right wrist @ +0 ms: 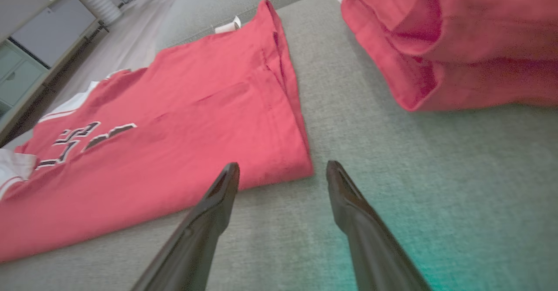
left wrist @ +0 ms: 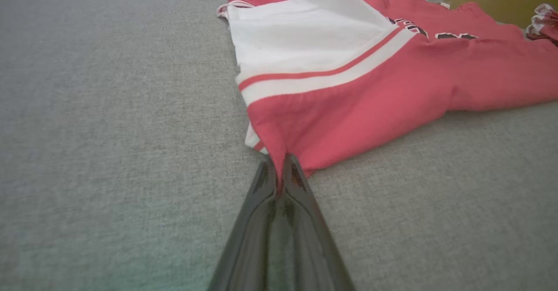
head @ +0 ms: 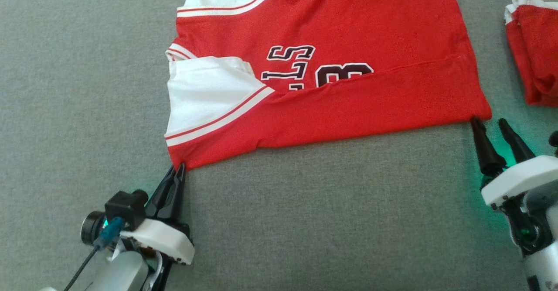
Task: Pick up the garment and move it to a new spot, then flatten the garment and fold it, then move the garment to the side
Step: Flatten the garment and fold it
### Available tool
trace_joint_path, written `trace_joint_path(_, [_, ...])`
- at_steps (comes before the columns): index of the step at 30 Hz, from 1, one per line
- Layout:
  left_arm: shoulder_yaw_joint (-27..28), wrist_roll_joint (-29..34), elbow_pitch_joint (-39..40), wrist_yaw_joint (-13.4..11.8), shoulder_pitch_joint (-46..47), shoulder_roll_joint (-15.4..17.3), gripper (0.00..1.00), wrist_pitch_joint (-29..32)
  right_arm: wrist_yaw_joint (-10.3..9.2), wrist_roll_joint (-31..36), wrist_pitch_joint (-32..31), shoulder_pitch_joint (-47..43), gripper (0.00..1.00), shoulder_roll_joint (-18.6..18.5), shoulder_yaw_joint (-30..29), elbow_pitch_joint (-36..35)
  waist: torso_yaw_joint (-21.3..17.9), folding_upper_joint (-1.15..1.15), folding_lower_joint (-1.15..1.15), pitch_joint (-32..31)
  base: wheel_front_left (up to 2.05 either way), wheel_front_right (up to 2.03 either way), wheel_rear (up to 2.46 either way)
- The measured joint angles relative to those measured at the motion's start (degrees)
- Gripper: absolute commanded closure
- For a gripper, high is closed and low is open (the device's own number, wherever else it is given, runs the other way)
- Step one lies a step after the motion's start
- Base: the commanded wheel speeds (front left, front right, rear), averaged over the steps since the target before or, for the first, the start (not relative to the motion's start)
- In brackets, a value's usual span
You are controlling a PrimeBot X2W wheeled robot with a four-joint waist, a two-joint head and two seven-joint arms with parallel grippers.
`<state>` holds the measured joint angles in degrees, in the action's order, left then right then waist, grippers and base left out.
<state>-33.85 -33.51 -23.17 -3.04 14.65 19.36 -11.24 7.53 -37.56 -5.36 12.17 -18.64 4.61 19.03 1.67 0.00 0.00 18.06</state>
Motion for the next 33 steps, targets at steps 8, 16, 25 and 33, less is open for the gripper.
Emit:
trace_joint_path(8, [-0.6,1.2,0.3,-0.3,0.3,0.6,1.0,-0.4,0.0,3.7,0.0,1.5,0.0,1.3,-3.2,5.5,1.1,0.0,0.0,0.3,0.0,0.0,0.0])
trace_joint_path(16, [-1.1,1.3,0.5,-0.3,0.5,1.1,1.0,-0.7,0.0,4.5,-0.7,5.3,0.41,1.7,-2.2,8.1,1.1,0.0,0.0,0.5,0.0,0.0,0.0])
trace_joint_path(25, [-1.3,1.3,0.3,-0.3,0.9,1.7,1.0,-0.9,0.0,3.4,-0.1,5.9,1.0,1.4,-0.6,9.6,1.4,0.0,0.0,-0.6,0.0,0.0,0.0])
trace_joint_path(33, [-1.1,0.9,2.8,-1.2,-1.9,3.0,1.0,-1.5,0.0,1.3,0.5,-0.4,1.0,-0.1,0.0,6.1,0.8,0.0,0.0,-3.4,0.0,0.0,0.0])
